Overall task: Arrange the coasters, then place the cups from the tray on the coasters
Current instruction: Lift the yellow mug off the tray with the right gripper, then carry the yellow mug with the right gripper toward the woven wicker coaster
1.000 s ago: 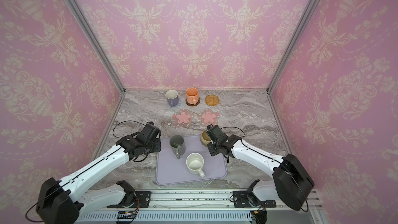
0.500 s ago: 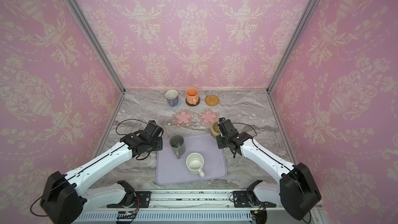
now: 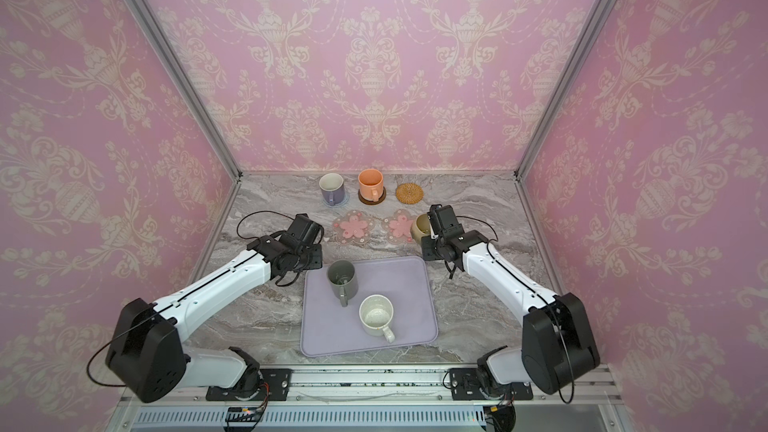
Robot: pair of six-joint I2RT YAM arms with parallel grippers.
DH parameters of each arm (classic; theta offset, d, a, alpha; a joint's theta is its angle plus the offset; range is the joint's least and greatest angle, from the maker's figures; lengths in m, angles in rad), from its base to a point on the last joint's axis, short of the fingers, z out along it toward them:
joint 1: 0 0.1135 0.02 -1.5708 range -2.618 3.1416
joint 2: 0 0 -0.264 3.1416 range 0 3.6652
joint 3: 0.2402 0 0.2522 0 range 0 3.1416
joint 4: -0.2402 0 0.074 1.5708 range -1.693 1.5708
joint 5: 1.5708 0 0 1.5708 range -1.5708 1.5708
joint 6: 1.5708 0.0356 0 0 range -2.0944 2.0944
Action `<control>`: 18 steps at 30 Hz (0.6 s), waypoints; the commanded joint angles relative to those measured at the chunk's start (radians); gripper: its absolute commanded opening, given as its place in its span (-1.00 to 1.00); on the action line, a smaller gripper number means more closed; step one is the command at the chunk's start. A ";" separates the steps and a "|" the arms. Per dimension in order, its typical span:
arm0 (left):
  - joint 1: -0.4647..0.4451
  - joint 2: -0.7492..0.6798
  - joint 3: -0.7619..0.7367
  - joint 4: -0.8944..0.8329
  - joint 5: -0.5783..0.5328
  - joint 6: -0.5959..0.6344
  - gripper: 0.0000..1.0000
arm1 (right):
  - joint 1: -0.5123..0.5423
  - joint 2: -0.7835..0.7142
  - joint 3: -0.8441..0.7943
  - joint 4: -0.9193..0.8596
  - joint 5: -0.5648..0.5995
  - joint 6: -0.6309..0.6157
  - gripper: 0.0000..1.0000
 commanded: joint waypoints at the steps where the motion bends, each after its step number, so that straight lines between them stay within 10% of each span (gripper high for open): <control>1: 0.030 0.032 0.055 0.014 0.031 0.040 -0.09 | -0.019 0.026 0.101 0.046 -0.008 -0.021 -1.00; 18: 0.150 0.227 0.205 0.022 0.096 0.108 -0.09 | -0.047 0.405 0.524 -0.023 0.001 -0.019 -1.00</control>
